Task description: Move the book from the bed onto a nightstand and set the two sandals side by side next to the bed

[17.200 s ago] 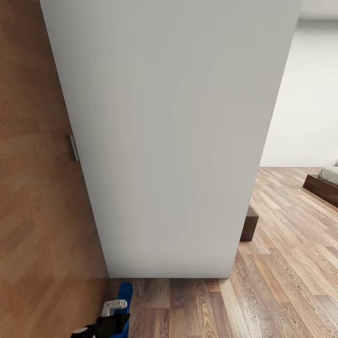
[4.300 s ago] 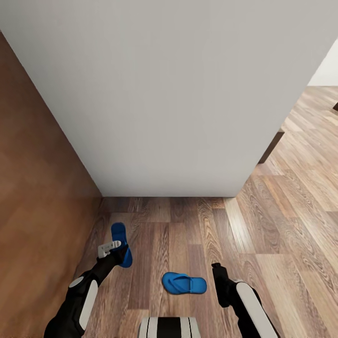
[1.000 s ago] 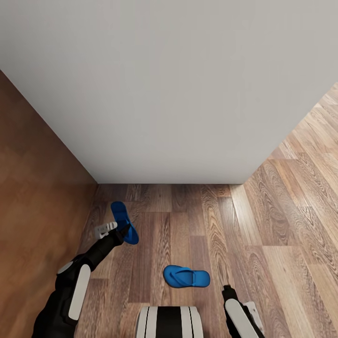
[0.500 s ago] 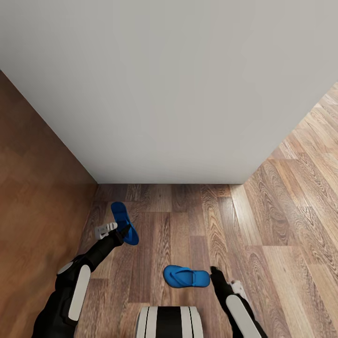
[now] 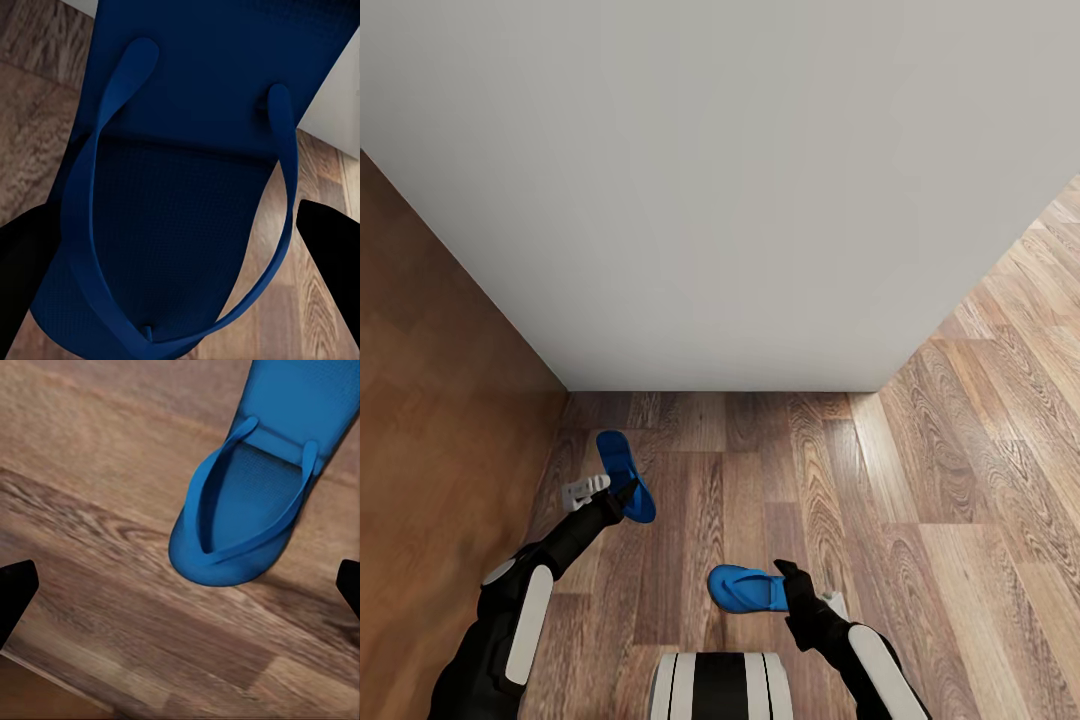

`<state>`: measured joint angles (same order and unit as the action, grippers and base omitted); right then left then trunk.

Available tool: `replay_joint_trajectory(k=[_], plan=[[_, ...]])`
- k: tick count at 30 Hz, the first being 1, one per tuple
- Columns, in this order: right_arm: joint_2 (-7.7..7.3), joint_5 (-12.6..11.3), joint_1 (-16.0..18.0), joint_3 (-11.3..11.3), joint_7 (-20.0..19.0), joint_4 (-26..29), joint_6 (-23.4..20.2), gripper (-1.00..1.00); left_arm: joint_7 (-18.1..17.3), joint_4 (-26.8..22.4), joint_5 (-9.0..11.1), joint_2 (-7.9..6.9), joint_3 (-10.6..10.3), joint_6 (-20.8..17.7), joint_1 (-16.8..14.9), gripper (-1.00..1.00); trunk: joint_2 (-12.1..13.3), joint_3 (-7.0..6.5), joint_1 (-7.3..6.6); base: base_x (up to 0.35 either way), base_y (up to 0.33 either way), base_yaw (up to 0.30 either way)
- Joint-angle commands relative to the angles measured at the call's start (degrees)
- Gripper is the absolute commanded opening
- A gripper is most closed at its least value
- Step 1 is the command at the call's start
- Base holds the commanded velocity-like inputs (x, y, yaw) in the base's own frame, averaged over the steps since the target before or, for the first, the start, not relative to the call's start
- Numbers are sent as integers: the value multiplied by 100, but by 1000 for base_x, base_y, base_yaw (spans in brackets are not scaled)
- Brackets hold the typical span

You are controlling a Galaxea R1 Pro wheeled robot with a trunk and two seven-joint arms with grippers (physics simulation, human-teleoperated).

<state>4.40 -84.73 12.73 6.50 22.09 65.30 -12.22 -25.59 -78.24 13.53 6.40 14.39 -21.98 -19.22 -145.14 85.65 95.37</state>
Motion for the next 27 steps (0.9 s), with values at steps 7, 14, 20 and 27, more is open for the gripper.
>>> replay_joint_trajectory(k=[7,14,20,27], plan=[[-1,-28,1,-13,31,-6,1,100,-25,35,48,9,11,-52,-3,-100,-1,4,-1,0,0,0],[-1,-26,1,-14,48,-39,26,100,-25,40,52,11,-56,-52,-3,-100,-1,4,-1,9,1,0],[6,-26,1,-9,49,-44,39,100,-25,45,53,9,-183,-52,-3,-100,-1,4,-1,68,24,0],[8,-26,1,-8,49,-44,40,100,-18,144,45,5,-193,-44,-3,-100,-1,4,-1,147,60,0]])
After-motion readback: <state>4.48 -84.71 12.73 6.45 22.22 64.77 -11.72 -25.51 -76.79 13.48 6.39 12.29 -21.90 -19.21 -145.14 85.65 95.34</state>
